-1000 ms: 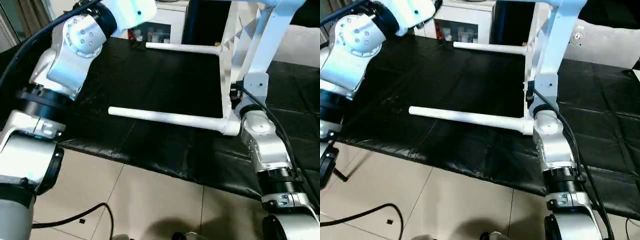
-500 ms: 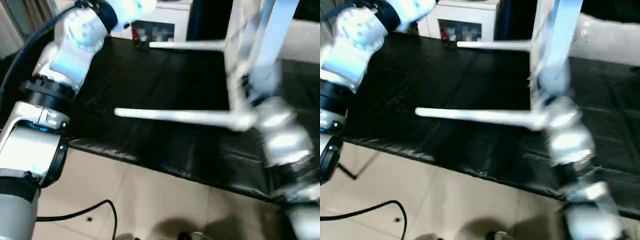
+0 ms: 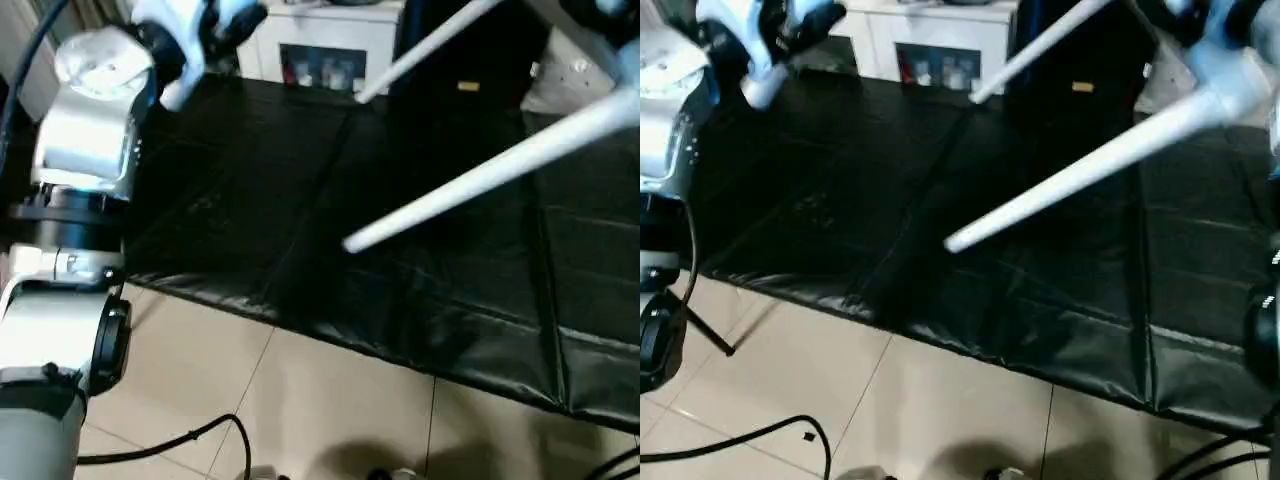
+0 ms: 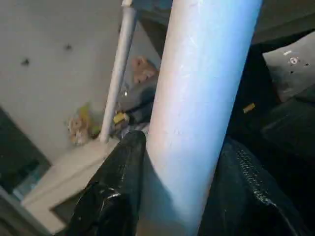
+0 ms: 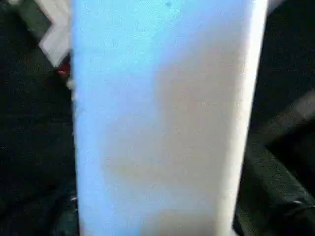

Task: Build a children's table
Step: Flip table

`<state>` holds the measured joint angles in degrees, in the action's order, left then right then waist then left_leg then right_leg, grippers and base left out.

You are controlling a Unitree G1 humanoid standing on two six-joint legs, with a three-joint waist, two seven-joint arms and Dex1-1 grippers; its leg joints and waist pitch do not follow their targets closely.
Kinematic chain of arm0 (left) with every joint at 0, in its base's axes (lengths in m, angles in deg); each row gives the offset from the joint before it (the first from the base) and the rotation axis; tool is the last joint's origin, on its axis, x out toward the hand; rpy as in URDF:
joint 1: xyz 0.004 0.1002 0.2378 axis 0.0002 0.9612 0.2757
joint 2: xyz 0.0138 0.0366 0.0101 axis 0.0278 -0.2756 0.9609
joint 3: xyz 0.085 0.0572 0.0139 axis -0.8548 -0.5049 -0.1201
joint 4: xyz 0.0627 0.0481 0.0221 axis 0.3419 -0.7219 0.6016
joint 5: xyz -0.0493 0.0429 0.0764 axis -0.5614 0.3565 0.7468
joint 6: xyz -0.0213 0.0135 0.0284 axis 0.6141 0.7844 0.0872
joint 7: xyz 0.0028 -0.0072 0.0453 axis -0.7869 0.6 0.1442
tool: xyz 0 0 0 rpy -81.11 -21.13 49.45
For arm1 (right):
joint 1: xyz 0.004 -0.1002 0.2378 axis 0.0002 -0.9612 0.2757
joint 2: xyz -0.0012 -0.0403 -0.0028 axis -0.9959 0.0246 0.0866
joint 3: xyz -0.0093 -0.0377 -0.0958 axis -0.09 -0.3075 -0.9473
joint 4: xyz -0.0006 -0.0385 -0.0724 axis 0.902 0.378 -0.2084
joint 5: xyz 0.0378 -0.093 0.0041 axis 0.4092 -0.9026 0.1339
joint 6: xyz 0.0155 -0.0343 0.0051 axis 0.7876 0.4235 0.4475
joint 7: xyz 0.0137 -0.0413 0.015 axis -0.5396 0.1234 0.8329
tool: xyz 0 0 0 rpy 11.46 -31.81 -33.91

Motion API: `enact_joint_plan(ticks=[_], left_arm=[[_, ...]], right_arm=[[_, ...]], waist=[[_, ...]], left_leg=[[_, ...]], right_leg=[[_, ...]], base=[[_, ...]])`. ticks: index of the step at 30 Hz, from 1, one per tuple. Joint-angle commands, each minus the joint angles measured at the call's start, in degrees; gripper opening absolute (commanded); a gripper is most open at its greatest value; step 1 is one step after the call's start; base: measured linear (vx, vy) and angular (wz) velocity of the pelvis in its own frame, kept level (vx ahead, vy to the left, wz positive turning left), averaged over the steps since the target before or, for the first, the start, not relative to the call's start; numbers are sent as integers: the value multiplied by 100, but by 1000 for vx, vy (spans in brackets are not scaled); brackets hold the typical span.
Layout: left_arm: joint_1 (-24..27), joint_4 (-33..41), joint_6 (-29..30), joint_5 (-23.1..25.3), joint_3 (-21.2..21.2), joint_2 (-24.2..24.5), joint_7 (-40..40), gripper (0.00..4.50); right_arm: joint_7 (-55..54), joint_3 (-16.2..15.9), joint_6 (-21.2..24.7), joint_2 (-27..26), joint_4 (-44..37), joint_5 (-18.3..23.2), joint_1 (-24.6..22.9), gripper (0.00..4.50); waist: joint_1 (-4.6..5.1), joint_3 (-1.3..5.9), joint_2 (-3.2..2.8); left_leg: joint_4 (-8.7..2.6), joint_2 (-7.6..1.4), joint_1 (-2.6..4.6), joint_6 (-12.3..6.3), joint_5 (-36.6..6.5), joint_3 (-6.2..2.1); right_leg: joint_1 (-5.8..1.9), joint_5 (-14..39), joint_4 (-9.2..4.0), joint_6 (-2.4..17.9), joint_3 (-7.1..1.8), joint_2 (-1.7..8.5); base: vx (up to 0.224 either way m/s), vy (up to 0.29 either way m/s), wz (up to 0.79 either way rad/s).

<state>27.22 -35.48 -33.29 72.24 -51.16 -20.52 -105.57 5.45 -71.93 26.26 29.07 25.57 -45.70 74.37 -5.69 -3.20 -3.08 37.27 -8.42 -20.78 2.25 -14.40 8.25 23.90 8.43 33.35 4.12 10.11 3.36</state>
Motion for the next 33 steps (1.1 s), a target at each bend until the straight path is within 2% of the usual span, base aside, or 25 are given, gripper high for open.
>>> enact_joint_plan(ticks=[1,2,3,5,6,7,8,11,13,14,15,17,18,20,21,22,23,24,25,26,27,28,29,30,33], left_arm=[[129,-151,414,-148,-17,-177,127,180],[141,-95,512,-192,17,-188,146,179],[151,-25,631,-211,43,-198,161,179],[147,10,791,-233,84,-230,188,179],[146,34,898,-224,99,-239,183,179],[152,35,939,-229,110,-252,195,179],[164,57,985,-244,120,-257,208,179],[218,105,950,-229,126,-245,238,179],[240,102,851,-203,97,-227,203,179],[265,125,816,-161,74,-207,193,178],[321,162,713,-117,37,-174,134,177],[351,193,671,-102,24,-156,108,174],[389,250,606,-55,-14,-102,69,173],[420,324,614,-46,-22,-67,45,172],[421,326,612,-45,-23,-64,42,172],[445,372,608,-19,-52,-18,7,170],[457,388,604,4,-68,6,8,170],[462,394,601,9,-72,13,8,168],[487,422,593,20,-78,37,6,168],[517,453,596,6,-63,49,0,168],[542,476,589,-4,-53,60,-8,166],[542,476,589,-4,-53,60,-8,166],[560,491,564,6,-71,86,-34,165],[611,530,499,28,-106,141,-94,165],[642,557,497,11,-106,154,-123,164]], right_arm=[[560,-327,-584,-201,60,126,83,335],[503,-302,-855,-265,191,136,153,359],[441,-270,-1133,-326,334,126,229,364],[355,-237,-1642,-391,462,106,287,368],[349,-224,-1904,-418,547,42,324,385],[428,-62,-2015,-502,513,241,321,399],[512,64,-2115,-570,521,394,334,407],[846,630,-2199,-815,354,1196,343,413],[849,891,-2183,-901,277,1503,347,444],[754,1120,-2134,-960,247,1722,361,449],[508,1603,-2036,-1042,148,2174,317,450],[412,1796,-1972,-1055,92,2365,269,450],[64,2196,-1835,-998,-16,2539,-25,450],[-208,2579,-1698,-932,-122,2661,-407,450],[-215,2593,-1689,-929,-133,2666,-433,450],[-236,2851,-1446,-889,-410,2827,-980,450],[-188,2949,-1302,-877,-579,2932,-1272,450],[-144,2970,-1260,-876,-646,2971,-1379,450],[64,3097,-1026,-902,-987,3218,-1911,450],[269,3257,-743,-970,-1365,3551,-2480,450],[364,3364,-624,-1028,-1583,3712,-2889,450],[364,3364,-624,-1028,-1583,3712,-2889,450],[369,3392,-475,-1048,-1706,3776,-3181,450],[358,3371,-347,-1184,-1728,3762,-3848,450],[129,3349,-307,-1414,-1577,3687,-4214,450]], waist=[[63,381,113],[92,388,106],[117,378,123],[129,381,129],[151,380,141],[152,377,119],[155,376,129],[154,388,126],[142,411,108],[133,423,122],[104,439,109],[66,453,114],[29,463,94],[-11,471,84],[-23,492,92],[-14,498,109],[-40,492,106],[-43,501,122],[-34,494,146],[-68,458,138],[-84,481,134],[-80,485,136],[-69,494,158],[-75,455,140],[-12,419,150]], left_leg=[[-343,-396,76,-653,-550,-84],[-361,-445,78,-599,-628,-108],[-361,-445,52,-562,-692,-111],[-354,-427,42,-544,-717,-110],[-344,-389,8,-554,-677,-101],[-339,-374,14,-564,-672,-98],[-332,-351,3,-598,-656,-79],[-347,-373,5,-673,-627,-94],[-360,-423,15,-730,-486,-126],[-368,-448,-3,-777,-366,-136],[-369,-473,-6,-792,-256,-144],[-366,-489,-1,-814,-115,-146],[-361,-522,7,-843,99,-150],[-352,-552,-28,-905,405,-177],[-338,-546,-31,-926,552,-174],[-334,-522,-53,-948,615,-166],[-336,-505,-52,-1002,603,-150],[-336,-494,-48,-1014,601,-140],[-338,-462,-70,-1042,611,-128],[-349,-452,-52,-1075,514,-100],[-358,-462,-47,-1095,548,-121],[-359,-473,-40,-1102,566,-120],[-353,-461,-54,-1074,603,-123],[-363,-446,-44,-1020,485,-105],[-391,-368,-20,-796,139,-71]], right_leg=[[-332,2918,-616,-360,-307,532],[-358,2805,-588,-264,-293,563],[-371,2768,-576,-250,-306,584],[-387,2798,-566,-229,-315,614],[-411,2846,-559,-262,-316,610],[-407,2873,-567,-268,-312,600],[-414,2916,-578,-312,-320,593],[-423,2890,-580,-342,-311,586],[-412,2618,-544,-215,-331,581],[-427,2426,-510,-100,-359,605],[-430,2277,-472,-3,-382,628],[-422,2097,-446,74,-409,630],[-402,1775,-388,241,-434,633],[-430,1394,-328,319,-461,667],[-441,1202,-294,393,-460,675],[-468,1108,-283,404,-467,672],[-479,1128,-298,403,-469,685],[-488,1204,-304,381,-455,676],[-511,1236,-327,339,-454,659],[-488,1449,-391,228,-458,649],[-504,1499,-370,151,-445,652],[-486,1525,-392,129,-437,641],[-493,1557,-387,87,-420,621],[-464,1821,-453,10,-407,619],[-456,2523,-582,-256,-344,596]], base=[[0,0,0],[0,0,0],[0,0,0],[0,0,0],[0,0,0],[0,0,0],[0,0,0],[0,0,0],[0,0,0],[0,0,0],[0,0,0],[0,0,0],[0,0,0],[0,0,0],[0,0,0],[0,0,0],[0,0,0],[0,0,0],[0,0,0],[0,0,0],[0,0,0],[0,0,0],[0,0,0],[0,0,0],[0,0,0]])
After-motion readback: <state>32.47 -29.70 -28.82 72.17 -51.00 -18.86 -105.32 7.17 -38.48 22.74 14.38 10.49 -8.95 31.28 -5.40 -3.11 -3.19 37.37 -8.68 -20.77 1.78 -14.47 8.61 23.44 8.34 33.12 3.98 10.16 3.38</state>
